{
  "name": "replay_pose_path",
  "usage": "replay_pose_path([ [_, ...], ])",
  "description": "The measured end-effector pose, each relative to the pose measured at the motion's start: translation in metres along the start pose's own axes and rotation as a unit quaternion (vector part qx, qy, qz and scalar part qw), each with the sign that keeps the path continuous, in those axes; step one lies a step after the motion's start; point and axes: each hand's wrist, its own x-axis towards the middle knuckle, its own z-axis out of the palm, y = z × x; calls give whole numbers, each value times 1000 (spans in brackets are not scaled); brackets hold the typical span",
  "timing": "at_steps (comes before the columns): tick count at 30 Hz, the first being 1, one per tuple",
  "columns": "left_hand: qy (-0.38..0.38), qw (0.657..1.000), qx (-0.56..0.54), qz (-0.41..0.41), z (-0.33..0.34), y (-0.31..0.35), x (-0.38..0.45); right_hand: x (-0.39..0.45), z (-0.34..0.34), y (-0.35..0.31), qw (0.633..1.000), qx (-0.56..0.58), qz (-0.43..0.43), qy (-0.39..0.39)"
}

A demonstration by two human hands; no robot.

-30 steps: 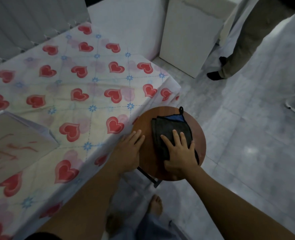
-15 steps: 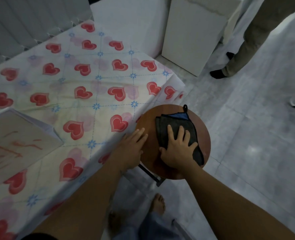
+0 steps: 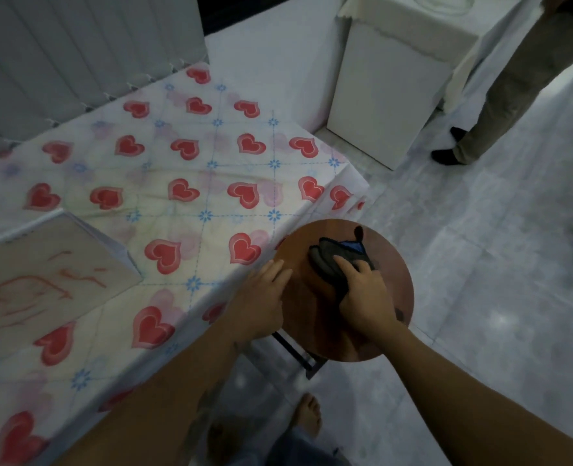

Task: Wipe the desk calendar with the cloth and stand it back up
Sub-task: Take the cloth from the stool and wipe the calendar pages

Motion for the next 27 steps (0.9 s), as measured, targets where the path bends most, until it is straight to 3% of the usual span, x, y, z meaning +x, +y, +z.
replay_pose_path([
  [4,134,985,-107,-19,-45,10,-35,-14,-10,-30,985,168,-34,4],
  [9,229,951,-154,-138,-96,-5,-96,-25,-26,-98,962,238,-131,29],
  [14,370,900,-143,-179,-136,-29,-157,-33,-50,-175,921,307,-236,48],
  [24,579,748,-124,-299,-158,-109,-248,-82,-60,-299,876,395,-259,96],
  [27,576,743,-141,-311,-160,-129,-260,-92,-46,-317,882,387,-240,118],
])
